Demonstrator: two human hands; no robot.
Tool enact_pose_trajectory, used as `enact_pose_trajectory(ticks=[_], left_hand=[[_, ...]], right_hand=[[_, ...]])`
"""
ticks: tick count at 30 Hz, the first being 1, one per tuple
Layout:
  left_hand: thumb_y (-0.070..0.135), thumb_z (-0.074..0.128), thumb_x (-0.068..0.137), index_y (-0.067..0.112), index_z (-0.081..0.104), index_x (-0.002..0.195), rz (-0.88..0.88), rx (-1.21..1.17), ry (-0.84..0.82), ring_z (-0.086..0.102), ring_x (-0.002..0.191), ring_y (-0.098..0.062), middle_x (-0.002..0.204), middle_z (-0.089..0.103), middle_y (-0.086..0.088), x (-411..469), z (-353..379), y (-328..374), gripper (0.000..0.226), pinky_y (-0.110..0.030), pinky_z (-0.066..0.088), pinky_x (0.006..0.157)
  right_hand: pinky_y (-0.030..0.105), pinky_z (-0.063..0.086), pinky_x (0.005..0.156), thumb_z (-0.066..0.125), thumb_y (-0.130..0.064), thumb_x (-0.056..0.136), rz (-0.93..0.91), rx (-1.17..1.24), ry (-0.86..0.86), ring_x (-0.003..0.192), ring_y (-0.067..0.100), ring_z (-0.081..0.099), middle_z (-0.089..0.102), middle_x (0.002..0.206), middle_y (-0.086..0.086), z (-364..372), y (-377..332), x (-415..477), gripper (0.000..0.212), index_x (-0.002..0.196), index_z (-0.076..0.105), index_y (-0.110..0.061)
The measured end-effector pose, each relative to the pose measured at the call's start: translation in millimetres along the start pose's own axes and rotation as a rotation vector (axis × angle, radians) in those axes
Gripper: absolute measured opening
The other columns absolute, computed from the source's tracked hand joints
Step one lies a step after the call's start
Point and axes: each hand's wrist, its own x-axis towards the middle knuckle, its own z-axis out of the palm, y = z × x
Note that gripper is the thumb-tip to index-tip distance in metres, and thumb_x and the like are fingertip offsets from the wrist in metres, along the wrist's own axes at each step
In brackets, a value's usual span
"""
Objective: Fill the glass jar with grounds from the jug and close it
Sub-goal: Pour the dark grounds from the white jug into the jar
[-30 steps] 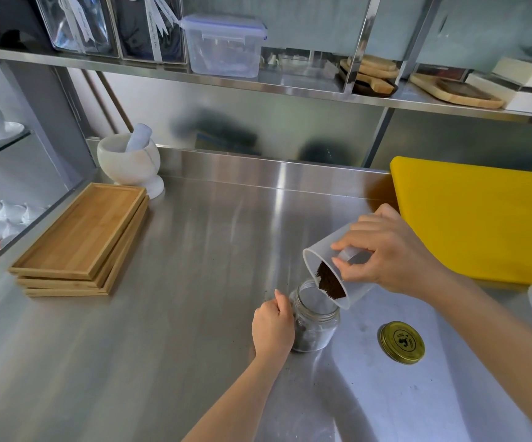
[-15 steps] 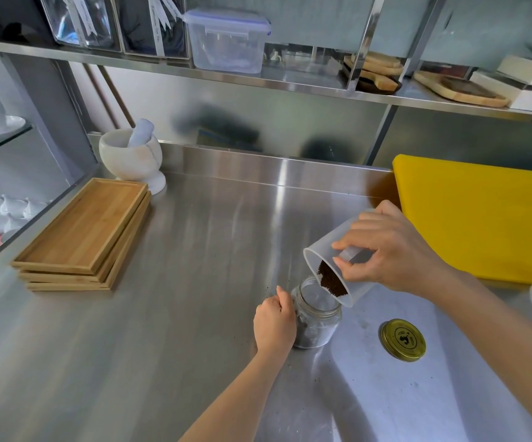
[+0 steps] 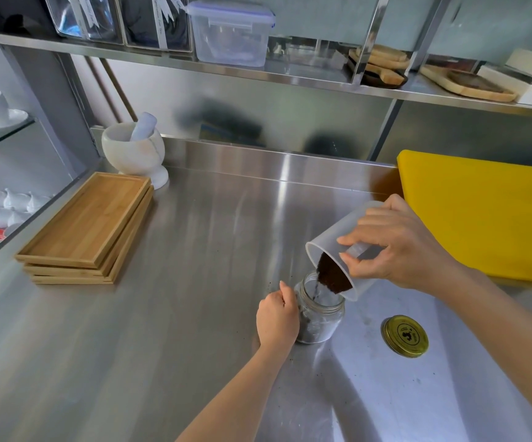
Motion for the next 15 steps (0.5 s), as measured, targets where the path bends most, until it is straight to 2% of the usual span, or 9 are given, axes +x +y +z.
enact_pose_trajectory(ticks=[6,15], left_hand=[[0.026,0.033,0.094,0.016,0.015,0.043,0.006,0.0,0.008,0.023,0.04,-0.018,0.039,0.025,0.001,-0.2,-0.8,0.3,0.056,-0.034,0.018,0.045],[0.026,0.032,0.094,0.016,0.015,0.043,0.016,0.0,-0.003,0.022,0.042,-0.02,0.039,0.023,0.0,0.2,-0.3,0.5,0.055,-0.034,0.019,0.049]], right_hand=[[0.019,0.018,0.067,0.07,-0.022,0.066,0.024,0.019,0.013,0.066,0.003,0.039,0.066,0.063,0.006,1.4,2.4,-0.6,0.017,0.067,0.069,-0.006],[0.024,0.021,0.067,0.07,-0.02,0.066,0.001,-0.009,0.044,0.063,0.009,0.044,0.064,0.06,0.006,-0.3,0.7,-2.4,0.015,0.067,0.069,-0.005]])
